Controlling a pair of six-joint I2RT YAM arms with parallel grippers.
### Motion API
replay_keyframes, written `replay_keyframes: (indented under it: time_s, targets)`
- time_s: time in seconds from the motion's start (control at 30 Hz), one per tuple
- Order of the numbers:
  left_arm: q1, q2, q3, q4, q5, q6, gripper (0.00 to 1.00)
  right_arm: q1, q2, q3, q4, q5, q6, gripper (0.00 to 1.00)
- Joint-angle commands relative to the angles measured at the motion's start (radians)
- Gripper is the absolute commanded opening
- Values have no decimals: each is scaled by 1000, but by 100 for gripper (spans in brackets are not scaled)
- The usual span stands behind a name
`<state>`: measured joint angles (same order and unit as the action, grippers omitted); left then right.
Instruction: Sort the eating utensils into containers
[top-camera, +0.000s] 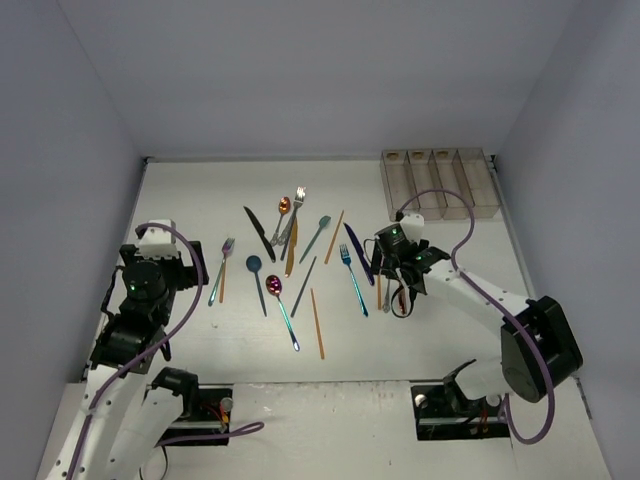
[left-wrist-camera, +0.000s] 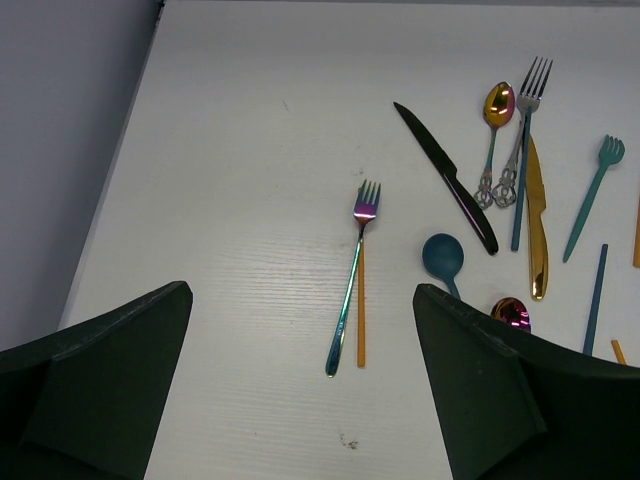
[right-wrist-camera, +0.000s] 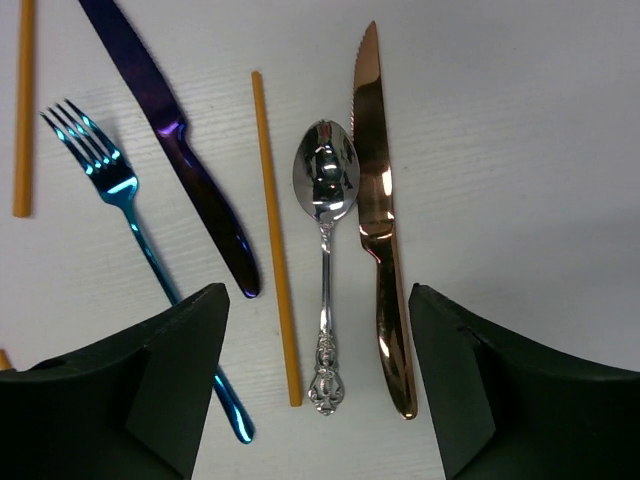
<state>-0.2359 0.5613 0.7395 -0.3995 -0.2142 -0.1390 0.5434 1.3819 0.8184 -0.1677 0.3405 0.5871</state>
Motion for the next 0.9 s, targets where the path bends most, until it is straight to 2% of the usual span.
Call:
replay_keyframes:
  time_s: [0.0,0.2,0.3,0.67,0.87]
  targets:
    - [-13,16,17,68,-7,7,91,1,59,-9,18,39,61,56]
    - [-37,25,17,70,3,12,91,0,108,-8,46,15,56,38]
    - [-43,20,16,72,4,14,91,0,135,-5,54,-4,50,34]
    - [-51,20,13,75,18,18,91,-31,208,-33,101,-28,69,29]
    - [-55,22,12,75,21,20,91,-37,242,-34,108,-11,55,17]
